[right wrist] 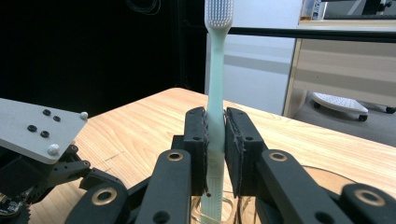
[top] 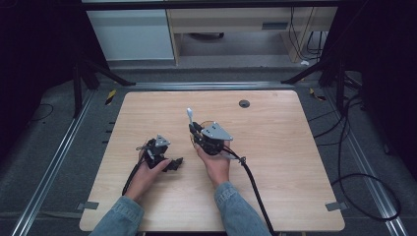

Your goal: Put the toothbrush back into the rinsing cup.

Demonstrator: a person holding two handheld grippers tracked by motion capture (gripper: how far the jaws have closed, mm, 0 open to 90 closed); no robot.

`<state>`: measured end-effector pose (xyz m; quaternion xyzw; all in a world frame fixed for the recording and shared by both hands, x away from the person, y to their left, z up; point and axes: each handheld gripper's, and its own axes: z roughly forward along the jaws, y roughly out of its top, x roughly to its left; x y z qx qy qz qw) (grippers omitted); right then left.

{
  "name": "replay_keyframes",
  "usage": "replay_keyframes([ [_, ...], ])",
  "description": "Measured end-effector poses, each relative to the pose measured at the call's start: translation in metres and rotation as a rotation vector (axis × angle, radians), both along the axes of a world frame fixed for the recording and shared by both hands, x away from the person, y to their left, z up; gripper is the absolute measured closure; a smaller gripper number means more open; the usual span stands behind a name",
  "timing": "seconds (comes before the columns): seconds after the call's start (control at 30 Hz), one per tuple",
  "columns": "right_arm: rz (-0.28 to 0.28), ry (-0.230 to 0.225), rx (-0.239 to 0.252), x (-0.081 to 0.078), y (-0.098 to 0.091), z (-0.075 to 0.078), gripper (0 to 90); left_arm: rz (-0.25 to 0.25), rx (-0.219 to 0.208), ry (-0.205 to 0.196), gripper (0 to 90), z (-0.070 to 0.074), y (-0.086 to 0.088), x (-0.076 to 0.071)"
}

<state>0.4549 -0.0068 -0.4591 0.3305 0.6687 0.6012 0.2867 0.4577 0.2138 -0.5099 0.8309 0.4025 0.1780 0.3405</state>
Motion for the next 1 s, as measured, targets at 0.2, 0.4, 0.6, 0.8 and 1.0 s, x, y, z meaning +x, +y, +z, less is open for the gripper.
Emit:
replay_keyframes([
  [0.2,-0.001,0.001,-0.001,-0.0001,-0.0011,-0.0024,79.4,0.0,0.0,0.0,0.0,0.0,0.0,0.0],
  [0.4,-0.002,0.0,0.002,-0.0004,-0.0012,-0.0037,79.4,0.0,0.0,0.0,0.0,0.0,0.0,0.0],
  [0.6,-0.009,0.001,0.003,-0.0002,-0.0026,-0.0069,79.4,0.0,0.001,0.0,0.0,0.0,0.0,0.0],
  [0.8,-0.009,-0.003,0.001,-0.0006,-0.003,-0.009,79.4,0.0,0.0,0.0,0.0,0.0,0.0,0.0],
  [1.0,-0.004,-0.002,-0.005,-0.0015,-0.0024,-0.0106,79.4,0.0,0.0,0.0,0.0,0.0,0.0,0.0],
])
